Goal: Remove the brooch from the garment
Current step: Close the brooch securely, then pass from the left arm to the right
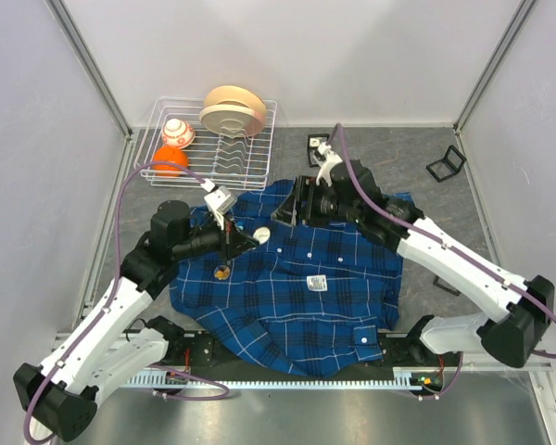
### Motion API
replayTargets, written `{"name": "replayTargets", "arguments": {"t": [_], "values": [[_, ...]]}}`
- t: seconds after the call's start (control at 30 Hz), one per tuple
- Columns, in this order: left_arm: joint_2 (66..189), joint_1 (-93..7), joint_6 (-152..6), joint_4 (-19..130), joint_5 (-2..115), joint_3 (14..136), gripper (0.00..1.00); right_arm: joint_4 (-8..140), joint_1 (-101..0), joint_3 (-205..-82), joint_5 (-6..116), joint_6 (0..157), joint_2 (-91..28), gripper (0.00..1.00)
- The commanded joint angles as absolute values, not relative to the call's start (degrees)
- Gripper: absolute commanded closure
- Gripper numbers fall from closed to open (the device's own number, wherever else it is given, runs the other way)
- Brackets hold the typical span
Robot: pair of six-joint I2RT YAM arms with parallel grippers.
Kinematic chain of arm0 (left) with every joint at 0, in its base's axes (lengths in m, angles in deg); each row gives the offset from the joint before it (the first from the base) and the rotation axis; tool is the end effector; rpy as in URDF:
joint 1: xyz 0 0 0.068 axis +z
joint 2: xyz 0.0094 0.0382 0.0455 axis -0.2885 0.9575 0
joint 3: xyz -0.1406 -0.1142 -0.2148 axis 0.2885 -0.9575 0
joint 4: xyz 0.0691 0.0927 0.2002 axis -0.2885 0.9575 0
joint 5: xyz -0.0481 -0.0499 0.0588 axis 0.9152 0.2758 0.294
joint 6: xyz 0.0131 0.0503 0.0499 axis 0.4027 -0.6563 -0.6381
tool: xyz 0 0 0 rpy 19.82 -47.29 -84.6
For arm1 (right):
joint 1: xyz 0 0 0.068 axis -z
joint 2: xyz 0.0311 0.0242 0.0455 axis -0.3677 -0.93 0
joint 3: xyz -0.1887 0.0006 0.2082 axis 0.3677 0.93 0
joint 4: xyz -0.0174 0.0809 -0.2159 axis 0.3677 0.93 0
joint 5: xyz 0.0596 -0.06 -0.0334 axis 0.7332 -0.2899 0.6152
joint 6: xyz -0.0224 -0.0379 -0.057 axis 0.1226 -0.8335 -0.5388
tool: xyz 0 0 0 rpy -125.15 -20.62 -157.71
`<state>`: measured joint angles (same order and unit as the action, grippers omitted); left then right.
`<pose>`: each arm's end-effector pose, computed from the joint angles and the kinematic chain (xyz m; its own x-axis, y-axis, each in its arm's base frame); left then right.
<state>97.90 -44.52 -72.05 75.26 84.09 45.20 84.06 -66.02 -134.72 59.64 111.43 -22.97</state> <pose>0.1253 -0.1055 0.3129 -0.4997 0.0590 -0.8642 0.7705 0.4861 -0.4123 0.1888 0.2037 0.3567 -0.7553 0.1339 -0.6416 -0.4465 0.6114 0.6533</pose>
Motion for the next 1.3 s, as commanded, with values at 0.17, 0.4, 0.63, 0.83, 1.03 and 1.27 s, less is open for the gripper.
{"name": "replayTargets", "arguments": {"t": [0.17, 0.4, 0.63, 0.83, 1.03, 1.27], "values": [[104.07, -54.20, -103.89, 68.06, 51.41, 50.52, 0.98, 103.46, -69.99, -155.58, 44.17, 137.25, -34.28, 0.41], [104.07, -59.13, -109.10, 62.51, 45.75, 47.96, 0.98, 102.49, -71.76, -153.65, 42.59, 144.30, -37.01, 0.60], [103.71, -60.54, -111.04, 61.72, 46.10, 46.56, 0.98, 100.64, -71.93, -152.51, 40.74, 145.97, -37.18, 0.66], [104.51, -62.21, -113.32, 61.98, 44.26, 46.91, 0.98, 100.47, -72.02, -152.07, 40.21, 147.46, -37.45, 0.72], [104.51, -64.75, -115.69, 62.24, 41.36, 46.47, 0.98, 99.94, -71.93, -152.07, 39.77, 148.44, -37.80, 0.76], [104.42, -67.92, -118.33, 62.33, 37.66, 46.21, 0.98, 99.33, -71.76, -151.80, 40.65, 149.14, -38.68, 0.80]]}}
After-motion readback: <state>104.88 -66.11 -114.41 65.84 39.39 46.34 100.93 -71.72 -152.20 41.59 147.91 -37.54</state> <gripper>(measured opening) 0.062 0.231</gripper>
